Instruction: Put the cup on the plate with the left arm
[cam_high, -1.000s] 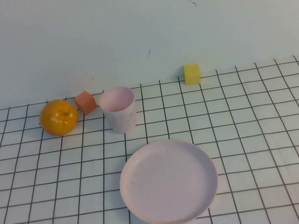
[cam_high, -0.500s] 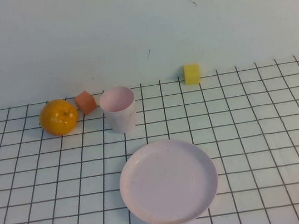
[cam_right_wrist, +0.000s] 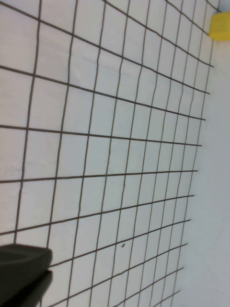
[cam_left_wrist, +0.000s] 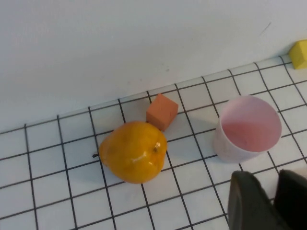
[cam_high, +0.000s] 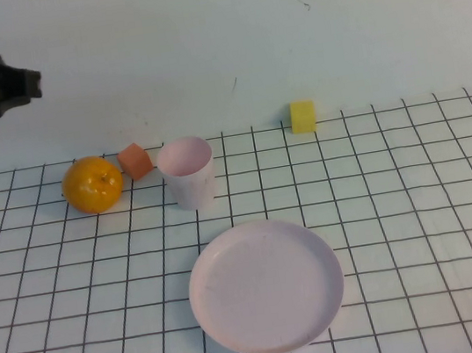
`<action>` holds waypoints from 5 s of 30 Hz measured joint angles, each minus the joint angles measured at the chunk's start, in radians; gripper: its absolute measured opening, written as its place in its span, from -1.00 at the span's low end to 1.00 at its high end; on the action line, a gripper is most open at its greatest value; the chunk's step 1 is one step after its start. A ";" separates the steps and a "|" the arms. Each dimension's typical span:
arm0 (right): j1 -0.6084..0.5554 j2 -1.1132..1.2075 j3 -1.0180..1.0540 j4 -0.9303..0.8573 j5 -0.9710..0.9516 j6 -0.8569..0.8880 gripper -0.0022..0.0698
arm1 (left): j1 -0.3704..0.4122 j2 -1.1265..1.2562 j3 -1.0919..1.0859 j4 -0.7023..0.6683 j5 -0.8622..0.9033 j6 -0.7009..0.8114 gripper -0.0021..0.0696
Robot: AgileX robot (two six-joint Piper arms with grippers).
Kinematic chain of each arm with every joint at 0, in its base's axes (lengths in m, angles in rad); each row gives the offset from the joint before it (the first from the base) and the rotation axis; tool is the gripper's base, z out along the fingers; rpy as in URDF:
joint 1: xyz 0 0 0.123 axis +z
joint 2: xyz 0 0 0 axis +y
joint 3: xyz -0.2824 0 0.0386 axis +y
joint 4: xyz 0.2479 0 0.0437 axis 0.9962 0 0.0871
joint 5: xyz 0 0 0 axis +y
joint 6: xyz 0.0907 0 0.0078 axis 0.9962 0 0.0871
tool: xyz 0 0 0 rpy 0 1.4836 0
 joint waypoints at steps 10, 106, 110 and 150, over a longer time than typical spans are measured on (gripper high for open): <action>0.000 0.000 0.000 0.000 0.000 0.000 -0.94 | -0.147 0.296 -0.208 0.000 0.000 -0.003 0.36; 0.000 0.000 0.000 0.000 0.000 0.000 -0.95 | -0.428 0.141 -0.132 0.447 0.071 -0.272 -0.65; 0.000 0.000 0.000 0.000 0.000 0.000 -0.95 | -0.428 0.001 -0.132 0.482 0.081 -0.337 -0.89; 0.000 0.000 0.000 0.000 0.000 0.000 -0.95 | -0.159 -1.005 0.968 0.407 -0.918 -0.467 -0.94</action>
